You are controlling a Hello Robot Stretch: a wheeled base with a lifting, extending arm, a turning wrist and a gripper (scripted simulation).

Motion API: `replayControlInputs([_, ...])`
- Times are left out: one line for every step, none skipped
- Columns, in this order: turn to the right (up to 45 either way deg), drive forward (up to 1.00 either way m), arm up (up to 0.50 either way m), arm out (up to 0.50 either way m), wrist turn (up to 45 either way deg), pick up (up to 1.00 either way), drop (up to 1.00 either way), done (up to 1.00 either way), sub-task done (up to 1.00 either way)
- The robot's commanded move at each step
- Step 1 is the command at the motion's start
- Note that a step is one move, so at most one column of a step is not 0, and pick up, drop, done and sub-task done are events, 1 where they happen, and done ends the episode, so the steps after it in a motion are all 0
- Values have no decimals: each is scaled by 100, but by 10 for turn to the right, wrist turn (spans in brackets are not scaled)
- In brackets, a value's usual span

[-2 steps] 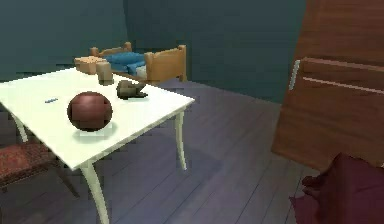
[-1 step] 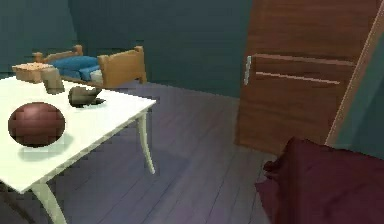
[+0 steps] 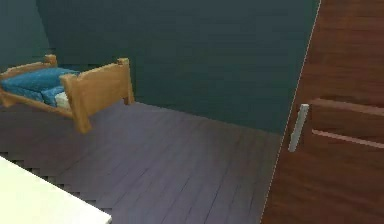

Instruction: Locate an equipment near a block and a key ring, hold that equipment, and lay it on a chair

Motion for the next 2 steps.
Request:
replayControlInputs([-450,0,0,0,0,0,0,0,0])
replayControlInputs([450,0,0,0,0,0,0,0,0])
